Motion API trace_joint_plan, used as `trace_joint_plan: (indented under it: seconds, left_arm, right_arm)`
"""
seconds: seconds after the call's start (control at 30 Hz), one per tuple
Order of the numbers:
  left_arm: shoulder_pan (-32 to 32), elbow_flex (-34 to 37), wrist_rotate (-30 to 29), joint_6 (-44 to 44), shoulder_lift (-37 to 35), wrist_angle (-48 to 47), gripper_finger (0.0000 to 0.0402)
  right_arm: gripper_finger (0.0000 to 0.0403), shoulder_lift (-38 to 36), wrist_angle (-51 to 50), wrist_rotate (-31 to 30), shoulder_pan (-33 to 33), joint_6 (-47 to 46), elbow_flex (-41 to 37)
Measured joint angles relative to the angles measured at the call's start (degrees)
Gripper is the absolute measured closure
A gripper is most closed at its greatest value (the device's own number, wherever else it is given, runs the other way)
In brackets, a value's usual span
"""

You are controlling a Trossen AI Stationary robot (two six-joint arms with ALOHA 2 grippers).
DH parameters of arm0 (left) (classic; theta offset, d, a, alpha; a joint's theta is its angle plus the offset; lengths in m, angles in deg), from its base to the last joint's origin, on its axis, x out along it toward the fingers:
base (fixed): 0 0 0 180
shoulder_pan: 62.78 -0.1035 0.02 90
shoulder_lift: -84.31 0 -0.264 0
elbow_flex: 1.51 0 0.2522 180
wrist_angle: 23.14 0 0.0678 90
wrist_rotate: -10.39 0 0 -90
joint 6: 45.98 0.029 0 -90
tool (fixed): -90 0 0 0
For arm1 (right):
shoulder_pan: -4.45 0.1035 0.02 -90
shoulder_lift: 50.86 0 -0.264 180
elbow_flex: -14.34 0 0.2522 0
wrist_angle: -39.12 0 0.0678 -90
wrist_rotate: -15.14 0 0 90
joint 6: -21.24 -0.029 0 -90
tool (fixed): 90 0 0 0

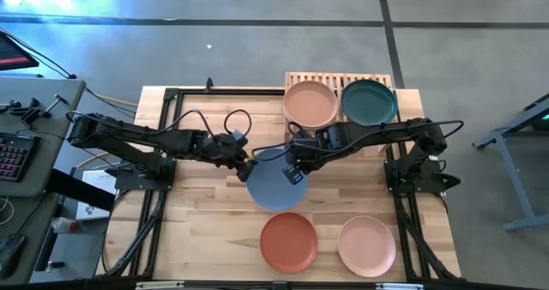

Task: Place and stack plates onto a shelf
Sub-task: Stack the blue plate on top of the green plate

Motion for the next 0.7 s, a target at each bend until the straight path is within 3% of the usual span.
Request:
trace_joint_plan:
  seconds: [0.4,0.7]
  left_arm:
    - [-0.1,0.0,3.4,1.7,0.0,4.5,0.0320]
    - [-2.5,0.0,8.3,0.9,-0.5,4.7,0.0315]
  right_arm:
    - [0.0403,0.0,-0.9,0.7,0.0,0.4,0.0]
    - [0.0403,0.0,-8.1,3.1,0.7,0.7,0.0]
